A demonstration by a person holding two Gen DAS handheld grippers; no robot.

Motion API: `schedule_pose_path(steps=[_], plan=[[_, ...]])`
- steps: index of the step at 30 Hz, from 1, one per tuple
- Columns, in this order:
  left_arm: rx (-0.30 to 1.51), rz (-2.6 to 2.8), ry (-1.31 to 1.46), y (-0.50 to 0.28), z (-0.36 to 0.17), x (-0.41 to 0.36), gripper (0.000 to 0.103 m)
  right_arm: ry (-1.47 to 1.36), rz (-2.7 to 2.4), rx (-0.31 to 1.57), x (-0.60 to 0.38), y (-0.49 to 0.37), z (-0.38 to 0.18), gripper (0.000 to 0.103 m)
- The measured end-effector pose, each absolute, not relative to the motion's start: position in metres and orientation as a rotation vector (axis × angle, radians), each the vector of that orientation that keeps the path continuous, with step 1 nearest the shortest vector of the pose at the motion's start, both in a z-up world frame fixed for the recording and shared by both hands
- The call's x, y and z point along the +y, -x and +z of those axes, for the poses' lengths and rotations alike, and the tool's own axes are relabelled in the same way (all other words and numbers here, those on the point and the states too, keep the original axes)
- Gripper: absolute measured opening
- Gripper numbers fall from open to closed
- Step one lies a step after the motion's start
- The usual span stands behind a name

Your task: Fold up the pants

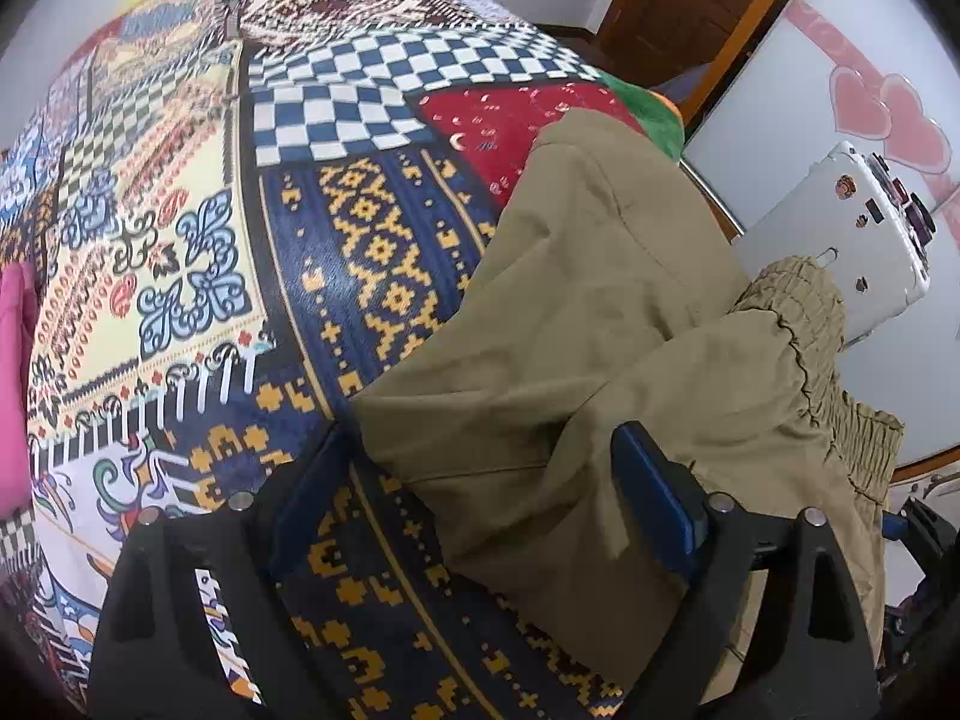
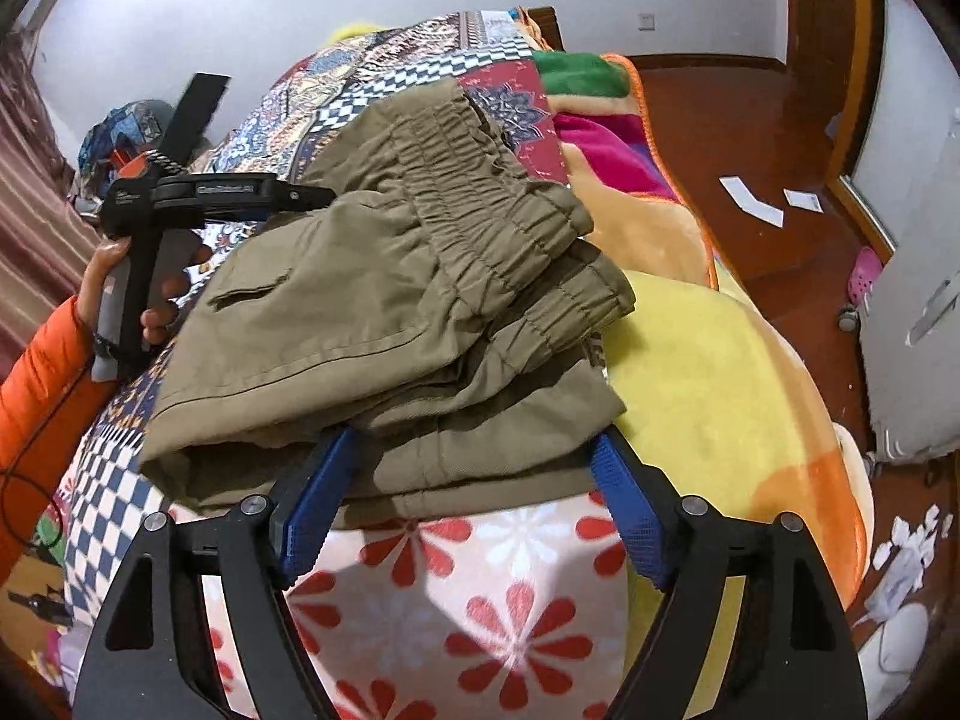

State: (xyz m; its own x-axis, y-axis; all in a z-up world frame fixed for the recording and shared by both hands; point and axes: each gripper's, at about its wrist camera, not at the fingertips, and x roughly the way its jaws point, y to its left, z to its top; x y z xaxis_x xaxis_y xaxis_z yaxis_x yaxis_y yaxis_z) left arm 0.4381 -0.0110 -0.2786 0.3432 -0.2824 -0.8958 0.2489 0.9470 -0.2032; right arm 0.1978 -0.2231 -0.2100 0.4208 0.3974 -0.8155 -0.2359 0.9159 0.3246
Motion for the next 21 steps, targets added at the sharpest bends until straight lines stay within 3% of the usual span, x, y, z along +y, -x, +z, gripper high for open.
schedule_pose_path(steps=[6, 9, 14, 21], plan=[[1.142, -0.362, 0.018, -0.425, -0.266, -0.022, 0.040, -0.151, 0.393, 1.058, -0.218, -0.204, -0.214, 0.079], [1.129, -0.351, 0.021, -0.418, -0.257, -0.018, 0.031, -0.139, 0.381, 1.059, -0.216, -0.207, -0.214, 0.079], [1.100, -0.348, 0.037, -0.388, -0.237, -0.003, 0.023, -0.149, 0.368, 1.055, -0.223, -0.205, -0.210, 0.076], [1.066, -0.263, 0.114, -0.313, -0.212, 0.034, 0.022, -0.146, 0.359, 1.033, -0.226, -0.192, -0.198, 0.076]])
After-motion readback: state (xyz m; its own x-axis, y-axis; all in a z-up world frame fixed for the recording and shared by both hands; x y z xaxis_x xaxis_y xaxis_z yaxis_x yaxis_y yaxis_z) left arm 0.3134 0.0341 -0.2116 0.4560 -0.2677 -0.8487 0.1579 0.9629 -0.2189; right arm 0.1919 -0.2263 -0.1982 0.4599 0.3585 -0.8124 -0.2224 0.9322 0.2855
